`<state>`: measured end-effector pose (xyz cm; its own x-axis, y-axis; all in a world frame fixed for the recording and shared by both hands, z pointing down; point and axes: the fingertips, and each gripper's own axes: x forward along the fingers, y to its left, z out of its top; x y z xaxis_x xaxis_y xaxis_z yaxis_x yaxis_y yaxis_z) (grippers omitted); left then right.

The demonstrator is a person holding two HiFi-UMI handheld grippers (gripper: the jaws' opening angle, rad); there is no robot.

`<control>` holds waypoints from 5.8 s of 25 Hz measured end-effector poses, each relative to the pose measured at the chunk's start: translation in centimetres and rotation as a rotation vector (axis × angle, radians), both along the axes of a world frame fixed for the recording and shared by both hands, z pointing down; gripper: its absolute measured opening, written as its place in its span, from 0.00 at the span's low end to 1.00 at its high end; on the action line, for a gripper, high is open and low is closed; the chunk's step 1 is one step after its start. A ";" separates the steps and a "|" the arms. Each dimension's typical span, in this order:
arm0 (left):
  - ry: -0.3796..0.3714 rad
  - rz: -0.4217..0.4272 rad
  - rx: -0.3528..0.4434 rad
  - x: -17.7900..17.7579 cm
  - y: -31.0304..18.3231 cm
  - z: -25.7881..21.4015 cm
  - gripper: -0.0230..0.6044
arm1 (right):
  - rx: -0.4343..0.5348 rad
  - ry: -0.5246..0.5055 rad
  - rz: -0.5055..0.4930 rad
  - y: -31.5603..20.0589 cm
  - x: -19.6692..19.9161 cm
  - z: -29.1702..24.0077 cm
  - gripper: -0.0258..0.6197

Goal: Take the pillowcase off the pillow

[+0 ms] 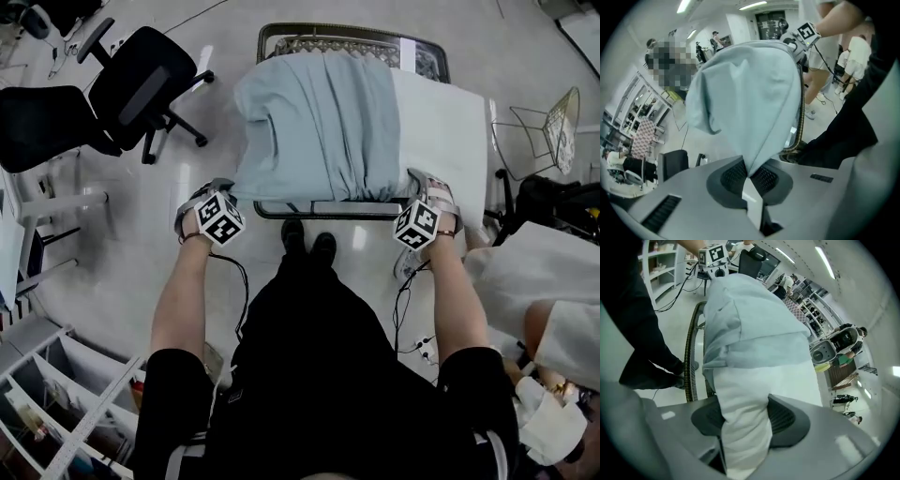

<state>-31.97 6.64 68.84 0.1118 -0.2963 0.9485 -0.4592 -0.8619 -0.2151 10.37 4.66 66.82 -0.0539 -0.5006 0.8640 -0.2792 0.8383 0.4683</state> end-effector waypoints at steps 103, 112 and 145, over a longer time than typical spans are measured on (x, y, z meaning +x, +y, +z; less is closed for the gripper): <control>-0.073 0.494 0.179 7.1 -1.2 -4.4 0.40 | -0.133 -0.226 0.037 1.9 -4.5 -5.9 0.57; -0.039 0.472 0.184 10.7 -1.1 -1.2 0.42 | -0.027 -0.135 -0.063 2.2 -9.8 0.2 0.81; -0.167 0.428 0.374 2.3 -15.9 -7.3 0.05 | -0.092 -0.203 0.133 2.8 -6.8 -2.1 0.44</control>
